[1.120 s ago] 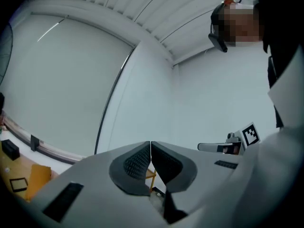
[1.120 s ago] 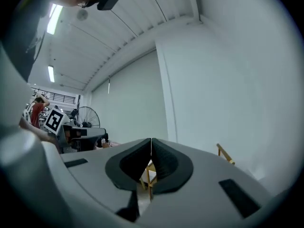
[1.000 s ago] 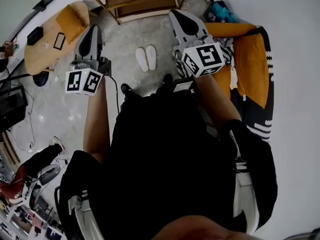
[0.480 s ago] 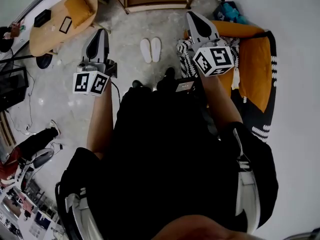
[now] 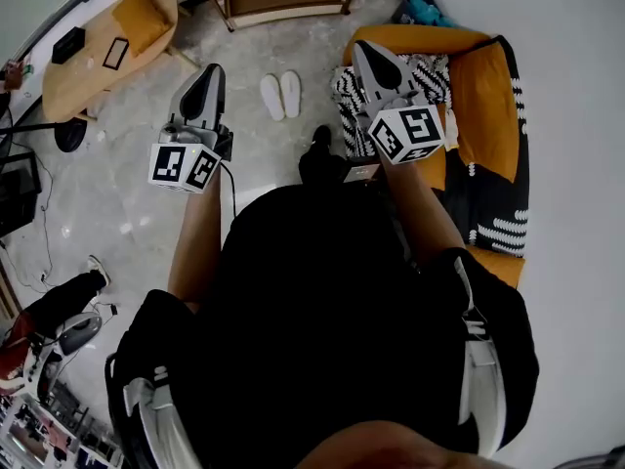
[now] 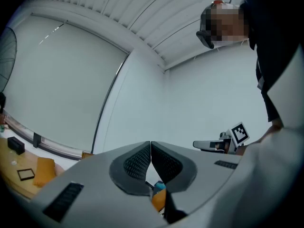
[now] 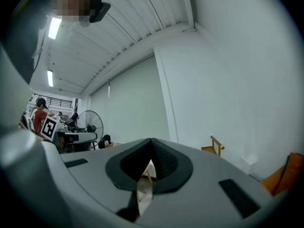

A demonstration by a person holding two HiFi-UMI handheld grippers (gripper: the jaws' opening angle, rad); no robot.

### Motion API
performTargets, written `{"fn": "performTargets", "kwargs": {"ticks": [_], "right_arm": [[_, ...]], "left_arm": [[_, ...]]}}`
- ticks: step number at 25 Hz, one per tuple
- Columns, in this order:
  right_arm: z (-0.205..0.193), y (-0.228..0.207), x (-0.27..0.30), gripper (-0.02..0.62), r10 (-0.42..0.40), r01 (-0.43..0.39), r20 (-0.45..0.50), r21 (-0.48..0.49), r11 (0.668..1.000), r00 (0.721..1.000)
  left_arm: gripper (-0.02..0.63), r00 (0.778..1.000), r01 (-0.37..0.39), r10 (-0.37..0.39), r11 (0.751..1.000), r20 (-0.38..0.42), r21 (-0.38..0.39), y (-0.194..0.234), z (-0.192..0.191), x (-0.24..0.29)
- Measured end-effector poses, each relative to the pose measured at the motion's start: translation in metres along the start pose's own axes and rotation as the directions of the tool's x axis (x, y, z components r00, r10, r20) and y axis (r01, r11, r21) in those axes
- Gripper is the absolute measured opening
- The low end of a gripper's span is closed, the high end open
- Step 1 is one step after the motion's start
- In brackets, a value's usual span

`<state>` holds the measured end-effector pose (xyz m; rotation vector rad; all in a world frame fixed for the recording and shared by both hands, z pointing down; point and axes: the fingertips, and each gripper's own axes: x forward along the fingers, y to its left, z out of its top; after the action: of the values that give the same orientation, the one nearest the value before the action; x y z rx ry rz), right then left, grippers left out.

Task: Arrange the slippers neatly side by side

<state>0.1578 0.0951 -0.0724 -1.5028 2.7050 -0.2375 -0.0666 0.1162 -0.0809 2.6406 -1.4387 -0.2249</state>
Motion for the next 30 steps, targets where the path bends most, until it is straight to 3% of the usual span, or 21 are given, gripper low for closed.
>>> {"fn": "performTargets", "kwargs": {"ticks": [8, 15, 23, 30], "right_arm": [[-0.047, 0.098, -0.060, 0.032, 0.050, -0.049, -0.047, 0.037, 0.998, 0.998], [-0.061, 0.145, -0.101, 0.032, 0.078, -0.076, -0.087, 0.027, 0.997, 0.993], [-0.043, 0.128, -0.147, 0.032, 0.095, -0.095, -0.037, 0.000, 0.995, 0.995], [-0.038, 0.092, -0.202, 0.032, 0.096, -0.095, -0.006, 0.073, 0.993, 0.995]], "left_arm": [[0.018, 0.999, -0.003, 0.002, 1.000, -0.038, -0.019, -0.022, -0.022, -0.110], [0.018, 0.999, -0.015, 0.011, 0.997, -0.053, -0.074, -0.036, -0.039, -0.179], [0.018, 0.999, -0.033, 0.033, 0.999, -0.015, -0.022, -0.083, -0.023, -0.174], [0.018, 0.996, -0.062, 0.060, 0.998, -0.068, -0.025, -0.139, -0.045, -0.164]]}}
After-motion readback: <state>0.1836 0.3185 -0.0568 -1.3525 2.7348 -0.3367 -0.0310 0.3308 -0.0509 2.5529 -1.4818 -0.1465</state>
